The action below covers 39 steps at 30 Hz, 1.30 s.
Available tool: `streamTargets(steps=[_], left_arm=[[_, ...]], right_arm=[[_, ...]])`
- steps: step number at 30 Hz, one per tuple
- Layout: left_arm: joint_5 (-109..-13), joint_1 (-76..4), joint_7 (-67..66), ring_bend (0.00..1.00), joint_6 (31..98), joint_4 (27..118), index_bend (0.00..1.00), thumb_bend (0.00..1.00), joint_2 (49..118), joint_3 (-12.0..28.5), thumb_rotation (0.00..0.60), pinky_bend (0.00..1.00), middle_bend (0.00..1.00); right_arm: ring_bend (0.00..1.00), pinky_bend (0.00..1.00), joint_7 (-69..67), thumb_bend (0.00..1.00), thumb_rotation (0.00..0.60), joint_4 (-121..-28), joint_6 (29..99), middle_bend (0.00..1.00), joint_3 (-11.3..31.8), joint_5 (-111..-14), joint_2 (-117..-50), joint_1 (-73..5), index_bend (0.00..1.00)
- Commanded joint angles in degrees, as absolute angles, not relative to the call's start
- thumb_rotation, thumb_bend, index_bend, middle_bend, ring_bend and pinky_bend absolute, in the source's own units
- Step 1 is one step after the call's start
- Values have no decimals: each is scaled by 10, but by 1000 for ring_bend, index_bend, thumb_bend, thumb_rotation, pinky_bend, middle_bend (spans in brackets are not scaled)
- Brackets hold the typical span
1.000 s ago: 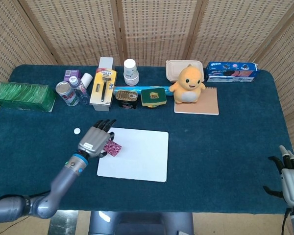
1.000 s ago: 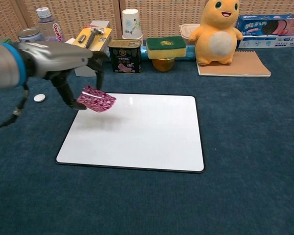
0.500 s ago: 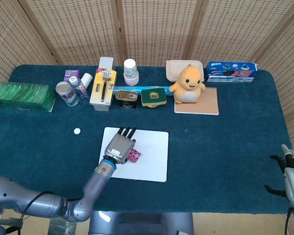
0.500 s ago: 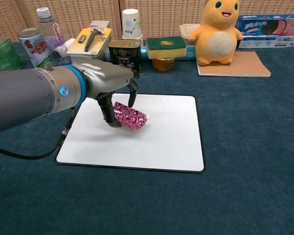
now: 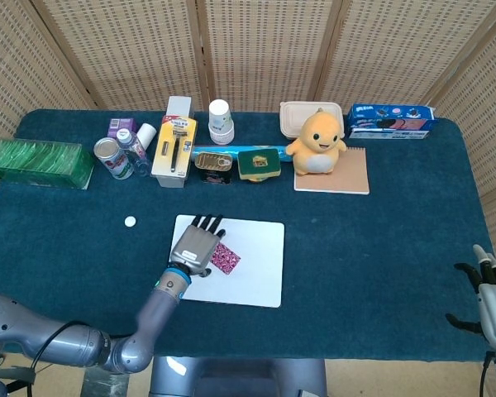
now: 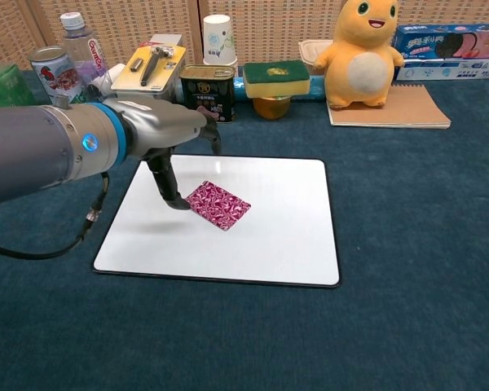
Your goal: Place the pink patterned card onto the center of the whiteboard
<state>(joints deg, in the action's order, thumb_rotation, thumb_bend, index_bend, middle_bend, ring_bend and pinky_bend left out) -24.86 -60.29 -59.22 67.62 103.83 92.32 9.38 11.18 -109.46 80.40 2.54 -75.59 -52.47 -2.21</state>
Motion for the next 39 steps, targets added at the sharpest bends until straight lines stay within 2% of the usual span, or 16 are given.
streamTargets(steps=[1,8,15,23,39], left_arm=[[-272,-587,-569,0,677,1053,174,155,891,81,600,72,0],[-340,-535,-501,0,680,1063,173,156,807,43,600,73,0],[-387,-483,-390,0,630,1006,173,156,758,19,600,73,0],[-414,-460,-305,0,569,907,173,159,765,24,600,73,0],[-362,-463,-288,0,515,832,173,166,795,42,600,73,0]], right_arm=[[0,0,112,11,600,-1095,804,0,25,-756,-524,-22,228],[0,0,114,11,600,-1096,804,0,24,-758,-526,-23,227],[0,0,123,11,600,-1099,801,0,19,-764,-530,-23,227],[0,0,127,11,600,-1100,796,0,19,-756,-532,-26,227],[0,0,124,11,600,-1096,790,0,19,-751,-533,-29,227]])
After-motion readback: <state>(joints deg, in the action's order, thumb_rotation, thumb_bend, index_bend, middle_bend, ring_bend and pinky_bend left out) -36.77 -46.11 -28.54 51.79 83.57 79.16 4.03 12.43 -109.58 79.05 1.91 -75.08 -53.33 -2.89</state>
